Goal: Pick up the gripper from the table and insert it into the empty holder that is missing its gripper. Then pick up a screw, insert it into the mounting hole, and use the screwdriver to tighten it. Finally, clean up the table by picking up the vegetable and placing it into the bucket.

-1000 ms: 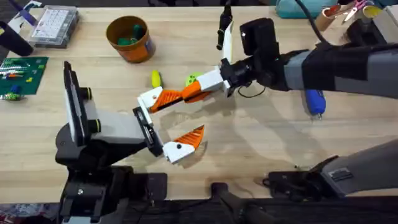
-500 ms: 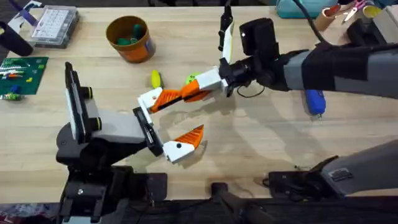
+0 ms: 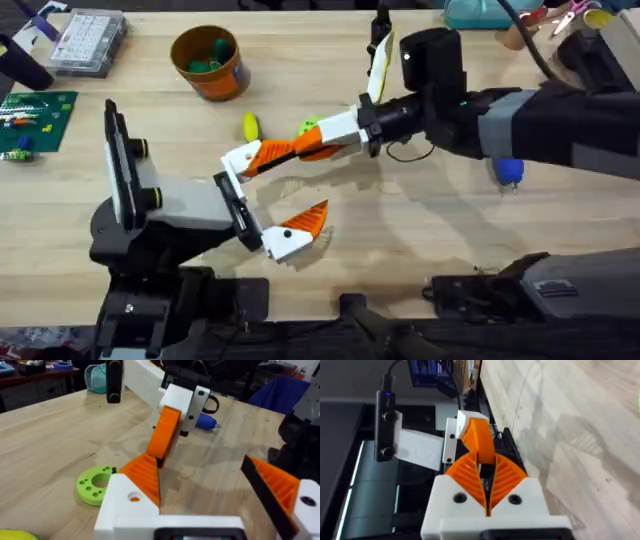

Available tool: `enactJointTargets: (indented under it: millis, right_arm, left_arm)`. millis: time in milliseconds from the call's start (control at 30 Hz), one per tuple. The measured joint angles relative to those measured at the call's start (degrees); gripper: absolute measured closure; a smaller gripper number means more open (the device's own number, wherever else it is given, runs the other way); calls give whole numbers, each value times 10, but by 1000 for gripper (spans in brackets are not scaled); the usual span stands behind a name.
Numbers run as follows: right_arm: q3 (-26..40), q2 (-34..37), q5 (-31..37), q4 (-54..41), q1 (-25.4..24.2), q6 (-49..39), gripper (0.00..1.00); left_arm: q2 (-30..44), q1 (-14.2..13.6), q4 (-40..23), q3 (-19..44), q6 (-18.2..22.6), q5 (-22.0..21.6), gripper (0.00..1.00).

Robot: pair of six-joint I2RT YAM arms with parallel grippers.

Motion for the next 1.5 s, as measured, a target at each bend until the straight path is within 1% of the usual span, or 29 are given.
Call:
enactJointTargets:
  millis: [100, 200, 367, 700, 933, 967, 1133, 1333, 1500]
  right_arm:
    - [-2, -1, 21, 19, 12, 12, 991]
    - [-4, -1, 50, 49, 36, 25, 991]
    - [-5, -1, 87, 77, 51, 36, 991]
    - [-5, -1, 111, 93, 60, 40, 991]
    - [-5, -1, 114, 95, 62, 41, 991]
    - [-5, -1, 114, 95, 62, 41, 984]
    - [-6, -1, 113, 94, 62, 46, 882]
    - [-6, -1, 109, 94, 66, 47, 832]
    - [-6, -1, 100, 93, 75, 48, 769]
  left_arm:
    - [0, 1, 0, 0, 0, -7, 13]
    - [0, 3, 0, 0, 0, -18, 13]
    - [0, 8, 2, 0, 0, -38, 13]
    - [0, 9, 2, 0, 0, -51, 14]
    - [0, 9, 2, 0, 0, -54, 14]
    - [0, 9, 2, 0, 0, -54, 14]
    - [0, 9, 2, 0, 0, -54, 14]
    - [0, 9, 2, 0, 1, -49, 14]
    - [0, 8, 1, 0, 4, -33, 13]
